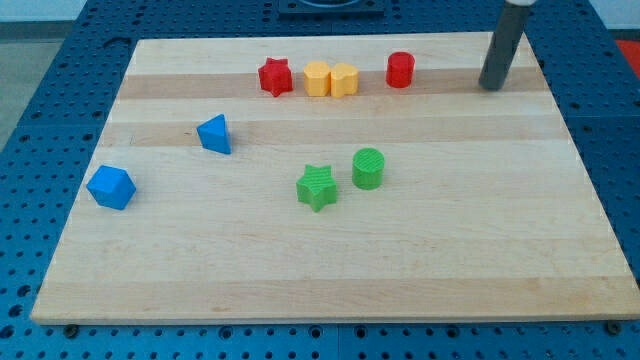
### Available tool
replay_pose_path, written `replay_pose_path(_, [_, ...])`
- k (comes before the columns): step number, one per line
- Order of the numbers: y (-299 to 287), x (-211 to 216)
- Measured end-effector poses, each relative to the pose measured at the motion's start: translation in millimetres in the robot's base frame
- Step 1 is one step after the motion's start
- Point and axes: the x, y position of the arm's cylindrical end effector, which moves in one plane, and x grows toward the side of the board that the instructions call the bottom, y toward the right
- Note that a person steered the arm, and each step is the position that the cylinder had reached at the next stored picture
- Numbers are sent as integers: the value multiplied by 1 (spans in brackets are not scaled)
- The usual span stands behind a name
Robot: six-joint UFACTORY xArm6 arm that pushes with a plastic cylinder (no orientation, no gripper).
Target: Slide the red circle along with the yellow heart and yellow hexagon slightly left
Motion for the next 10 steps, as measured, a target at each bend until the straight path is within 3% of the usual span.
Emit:
replay_pose_path(2, [-10,-55])
replay_pose_path(5, [-98,-26])
replay_pose_path(8, [-143,3])
replay_pose_path(10, [-143,9])
